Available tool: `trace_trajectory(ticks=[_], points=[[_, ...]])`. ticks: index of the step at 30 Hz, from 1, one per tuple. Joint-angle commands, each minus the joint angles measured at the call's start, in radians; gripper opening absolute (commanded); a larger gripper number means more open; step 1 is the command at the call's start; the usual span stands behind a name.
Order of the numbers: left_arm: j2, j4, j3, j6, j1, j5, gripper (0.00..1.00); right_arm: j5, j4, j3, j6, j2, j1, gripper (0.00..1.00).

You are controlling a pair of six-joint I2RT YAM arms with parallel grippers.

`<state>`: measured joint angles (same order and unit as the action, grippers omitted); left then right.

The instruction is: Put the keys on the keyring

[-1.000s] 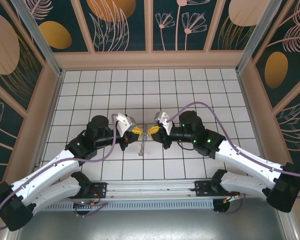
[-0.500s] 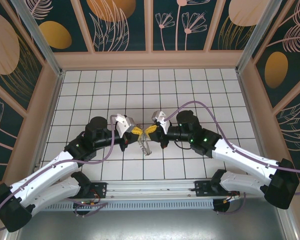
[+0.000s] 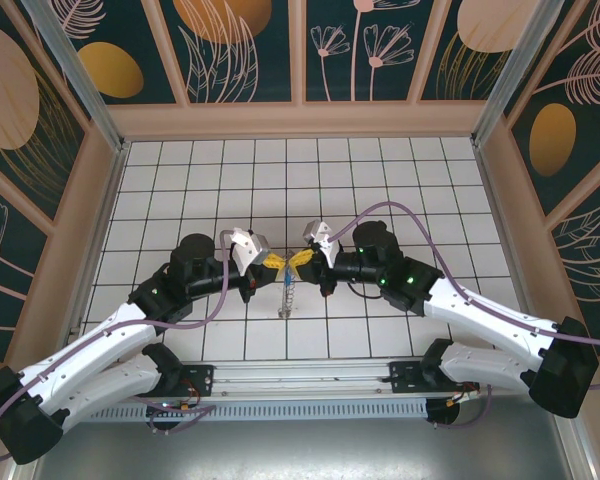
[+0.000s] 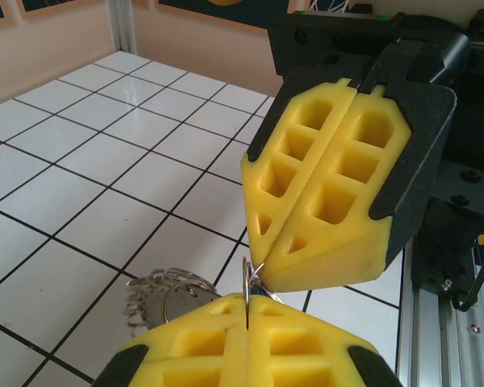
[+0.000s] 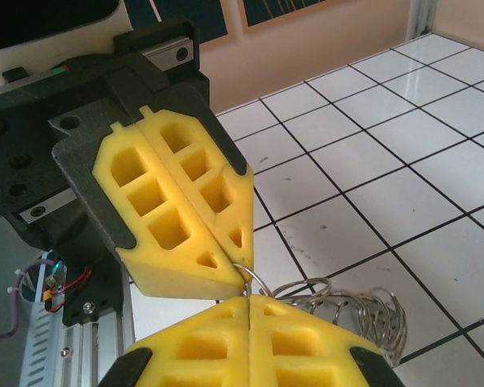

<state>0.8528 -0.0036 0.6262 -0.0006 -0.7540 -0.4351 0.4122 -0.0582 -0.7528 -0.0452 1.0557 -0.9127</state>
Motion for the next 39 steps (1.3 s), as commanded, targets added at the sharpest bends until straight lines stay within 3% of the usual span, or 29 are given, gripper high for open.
trace_trajectory(ticks=[1,39], points=[[-0.02,0.028,0.005,0.01,-0.011,0.007,0.0,-0.018,-0.053,-0.025,0.006,-0.014,-0.01,0.0],[-0.043,0.01,0.009,0.023,-0.037,0.019,0.0,-0.061,0.022,-0.073,0.045,0.017,0.02,0.0]])
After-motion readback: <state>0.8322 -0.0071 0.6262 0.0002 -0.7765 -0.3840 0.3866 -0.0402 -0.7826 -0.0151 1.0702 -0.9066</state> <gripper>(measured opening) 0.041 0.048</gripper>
